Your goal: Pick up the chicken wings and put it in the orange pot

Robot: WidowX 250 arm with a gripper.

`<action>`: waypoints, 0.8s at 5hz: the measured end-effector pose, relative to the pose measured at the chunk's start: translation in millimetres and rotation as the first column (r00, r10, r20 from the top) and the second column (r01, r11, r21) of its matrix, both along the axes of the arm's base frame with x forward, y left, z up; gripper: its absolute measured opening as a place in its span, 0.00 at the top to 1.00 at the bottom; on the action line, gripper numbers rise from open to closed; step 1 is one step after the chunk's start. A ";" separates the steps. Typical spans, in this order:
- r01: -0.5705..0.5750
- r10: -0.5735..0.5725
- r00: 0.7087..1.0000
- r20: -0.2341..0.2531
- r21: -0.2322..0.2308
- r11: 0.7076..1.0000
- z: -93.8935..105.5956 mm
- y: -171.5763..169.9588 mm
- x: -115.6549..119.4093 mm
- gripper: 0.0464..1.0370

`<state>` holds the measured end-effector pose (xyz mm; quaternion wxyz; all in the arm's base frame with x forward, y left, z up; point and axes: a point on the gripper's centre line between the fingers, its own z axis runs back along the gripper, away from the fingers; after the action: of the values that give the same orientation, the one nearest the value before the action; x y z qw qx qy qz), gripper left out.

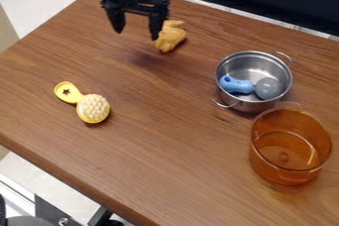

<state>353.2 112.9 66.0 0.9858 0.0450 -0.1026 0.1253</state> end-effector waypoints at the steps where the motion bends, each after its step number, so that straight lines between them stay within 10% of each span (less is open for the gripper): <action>1: 0.002 -0.002 1.000 -0.003 0.014 1.000 -3.6 -8.7 11.4 0.04; 4: 0.016 -0.015 0.999 -0.041 0.029 0.999 -34.3 -19.2 24.3 0.04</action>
<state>377.6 93.6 31.8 0.9878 0.0612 -0.0847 0.1153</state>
